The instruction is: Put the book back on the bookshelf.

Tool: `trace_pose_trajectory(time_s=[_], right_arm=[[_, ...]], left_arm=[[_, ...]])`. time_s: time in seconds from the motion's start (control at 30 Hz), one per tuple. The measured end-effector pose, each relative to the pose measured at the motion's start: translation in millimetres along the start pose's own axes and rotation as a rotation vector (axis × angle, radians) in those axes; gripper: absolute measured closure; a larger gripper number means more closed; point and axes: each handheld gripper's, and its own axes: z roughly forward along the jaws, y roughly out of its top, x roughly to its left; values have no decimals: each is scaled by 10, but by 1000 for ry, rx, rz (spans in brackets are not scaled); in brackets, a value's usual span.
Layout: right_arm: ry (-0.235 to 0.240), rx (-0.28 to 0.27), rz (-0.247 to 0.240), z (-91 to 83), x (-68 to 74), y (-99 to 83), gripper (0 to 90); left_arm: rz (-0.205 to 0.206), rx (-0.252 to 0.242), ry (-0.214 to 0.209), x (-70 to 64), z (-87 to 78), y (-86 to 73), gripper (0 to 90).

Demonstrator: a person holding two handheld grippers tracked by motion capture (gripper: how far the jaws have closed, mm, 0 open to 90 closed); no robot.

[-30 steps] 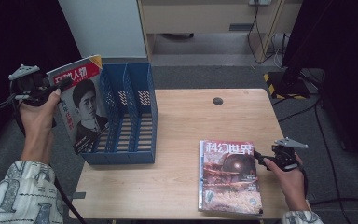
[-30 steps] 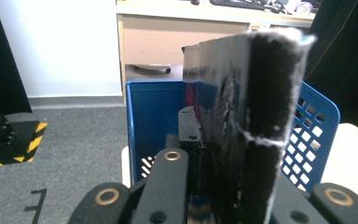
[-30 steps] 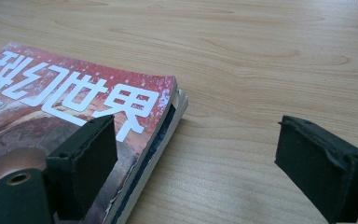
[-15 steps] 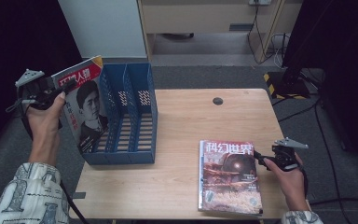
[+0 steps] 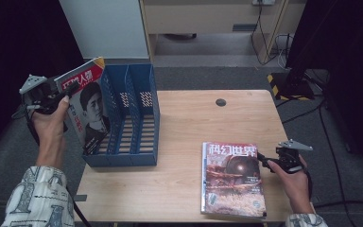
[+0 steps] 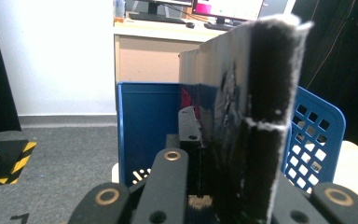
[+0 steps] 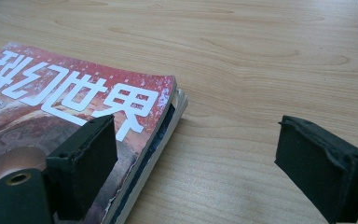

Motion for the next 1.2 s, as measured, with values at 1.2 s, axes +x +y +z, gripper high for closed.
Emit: trace_pose_trajectory(time_s=[1.2], right_arm=[[7, -5, -1, -11, 7, -1, 124]], left_arm=[[-8, -79, -9, 8, 29, -180, 861]])
